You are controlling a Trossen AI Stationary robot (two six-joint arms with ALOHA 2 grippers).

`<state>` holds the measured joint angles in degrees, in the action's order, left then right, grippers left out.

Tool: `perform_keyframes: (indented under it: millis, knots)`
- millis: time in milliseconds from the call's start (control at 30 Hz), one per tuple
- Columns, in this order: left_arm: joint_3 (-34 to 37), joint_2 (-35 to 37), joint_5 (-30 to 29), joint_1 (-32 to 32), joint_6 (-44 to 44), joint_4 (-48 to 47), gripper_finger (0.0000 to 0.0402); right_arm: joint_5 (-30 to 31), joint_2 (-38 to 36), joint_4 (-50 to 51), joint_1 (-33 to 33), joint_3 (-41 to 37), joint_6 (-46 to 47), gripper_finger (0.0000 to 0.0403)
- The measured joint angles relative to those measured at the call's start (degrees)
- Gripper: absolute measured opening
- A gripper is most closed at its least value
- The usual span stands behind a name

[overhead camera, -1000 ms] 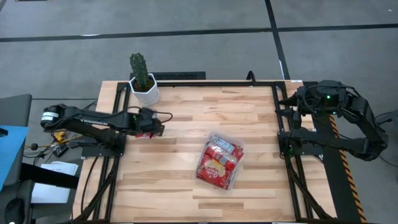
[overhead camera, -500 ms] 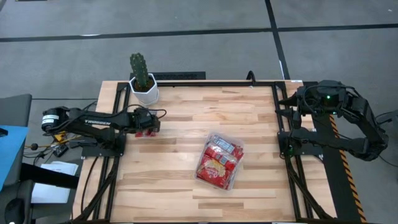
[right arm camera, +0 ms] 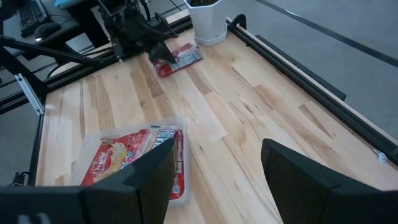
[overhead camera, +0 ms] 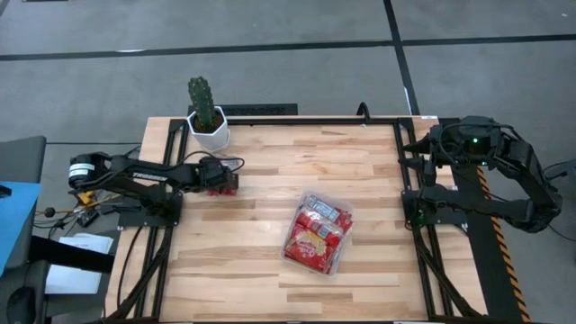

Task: Sort popcorn bags into baskets
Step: Put the red popcorn bag into the transparent bin

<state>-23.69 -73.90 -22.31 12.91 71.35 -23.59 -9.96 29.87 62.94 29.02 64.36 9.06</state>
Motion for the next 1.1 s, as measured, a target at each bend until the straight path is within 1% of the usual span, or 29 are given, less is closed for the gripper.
perform_keyframes:
  millis: [167,200,233,333,433,533,600,767,867,967,1100]
  knots:
    - [0.01,-0.05,3.13,-0.04,-2.06,3.47,0.0029,-0.01,0.01,0.01,0.00,0.01,0.02,0.0260]
    - [0.01,-0.08,3.57,-0.04,-2.09,3.78,0.0016,0.00,0.00,0.02,0.00,0.01,0.02,0.0260]
    - [0.01,-0.12,3.99,-0.04,-1.54,3.93,0.0010,0.00,0.02,0.00,0.02,0.00,0.02,0.0260]
    - [0.22,-0.22,5.66,-0.39,-0.80,6.12,0.0003,0.00,0.00,0.02,0.00,0.02,0.02,0.0260]
    - [0.55,-0.36,8.34,-1.96,-0.85,12.73,0.0000,0.00,0.02,0.02,0.00,0.00,-0.08,0.0260]
    - [0.65,-0.60,8.55,-3.63,-0.57,19.54,0.0000,0.00,0.00,0.01,0.00,0.00,-0.31,0.0260]
    - [0.49,-0.45,7.57,-4.85,-0.25,22.85,0.0000,0.00,0.01,0.00,0.02,0.00,-0.32,0.0260]
    - [-2.55,-0.53,6.23,-7.95,-1.14,23.71,0.0000,0.00,0.02,0.00,0.00,0.00,-0.52,0.0260]
    - [-5.22,-0.50,4.37,-9.57,-2.82,23.80,0.0000,-0.01,0.00,0.00,0.01,0.00,-0.56,0.0260]
    - [-8.03,-0.45,2.94,-10.59,-4.79,23.99,0.0000,0.00,0.02,0.02,0.00,0.02,-0.59,0.0260]
    - [-11.26,-0.45,2.54,-11.33,-7.74,24.02,0.0000,0.00,0.02,0.00,0.00,0.00,-0.70,0.0260]
